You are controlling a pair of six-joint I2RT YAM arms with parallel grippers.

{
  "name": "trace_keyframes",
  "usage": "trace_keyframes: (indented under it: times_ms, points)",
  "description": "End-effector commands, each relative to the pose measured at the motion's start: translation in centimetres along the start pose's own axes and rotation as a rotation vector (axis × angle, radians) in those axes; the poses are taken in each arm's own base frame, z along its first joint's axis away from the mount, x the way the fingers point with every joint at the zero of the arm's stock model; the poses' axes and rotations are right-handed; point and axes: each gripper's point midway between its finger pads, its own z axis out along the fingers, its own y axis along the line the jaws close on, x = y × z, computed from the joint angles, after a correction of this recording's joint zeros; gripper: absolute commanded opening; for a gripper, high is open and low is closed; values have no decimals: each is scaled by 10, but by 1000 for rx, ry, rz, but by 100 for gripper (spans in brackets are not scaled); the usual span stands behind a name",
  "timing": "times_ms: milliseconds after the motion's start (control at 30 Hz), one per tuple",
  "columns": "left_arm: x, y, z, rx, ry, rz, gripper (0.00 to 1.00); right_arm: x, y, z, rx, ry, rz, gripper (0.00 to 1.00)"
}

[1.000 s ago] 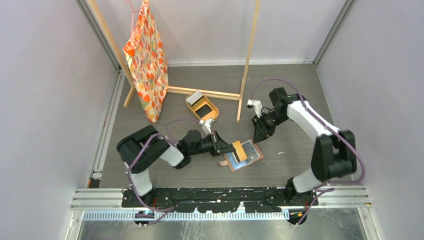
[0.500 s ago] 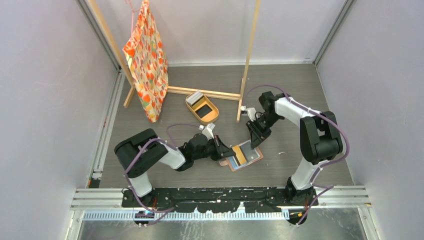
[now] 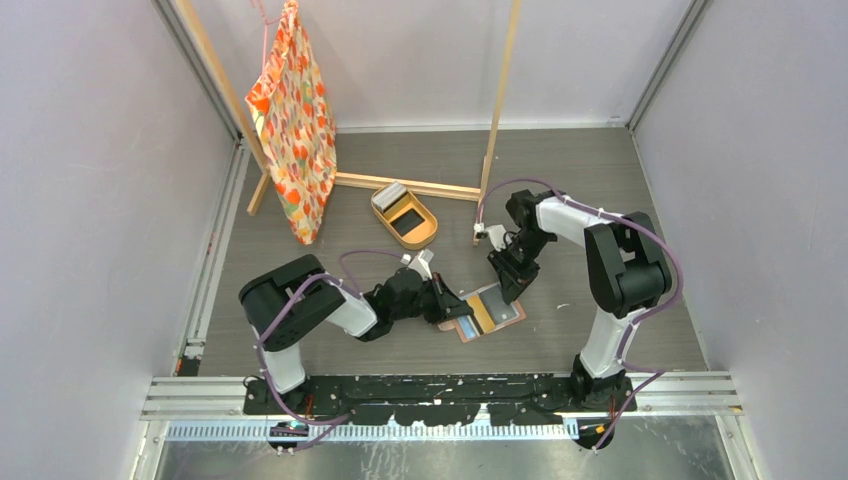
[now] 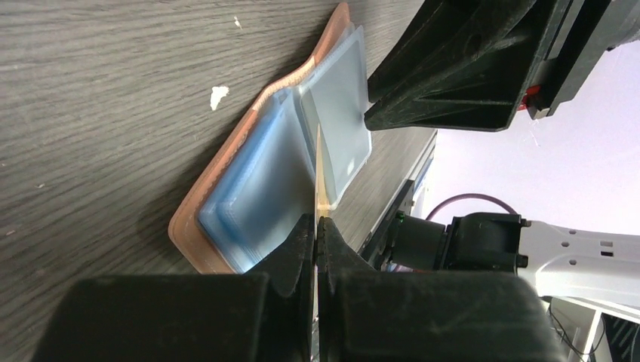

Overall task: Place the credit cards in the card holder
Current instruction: Insert the credit card into the card holder.

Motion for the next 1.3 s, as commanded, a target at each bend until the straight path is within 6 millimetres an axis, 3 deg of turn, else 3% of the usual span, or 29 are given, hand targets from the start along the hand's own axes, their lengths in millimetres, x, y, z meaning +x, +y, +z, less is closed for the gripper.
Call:
trace_keyframes:
  times_ms: [0,267,600,867,1267]
  points:
    - [-1,-4,8,5,-1,-22,1,-7,-6,-3,42,1,2,29]
    - [0,4,13,-24,6,-47,0,-7,-7,-1,50,10,4,29]
    - [-21,-18,-3,139,-110,-35,0,-7,-7,0,55,17,4,28]
    - [-25,-20,0,167,-132,-58,0,-6,-7,1,55,24,0,28]
    - [-30,5,7,54,-166,-50,0,-6,-6,1,56,28,-3,28]
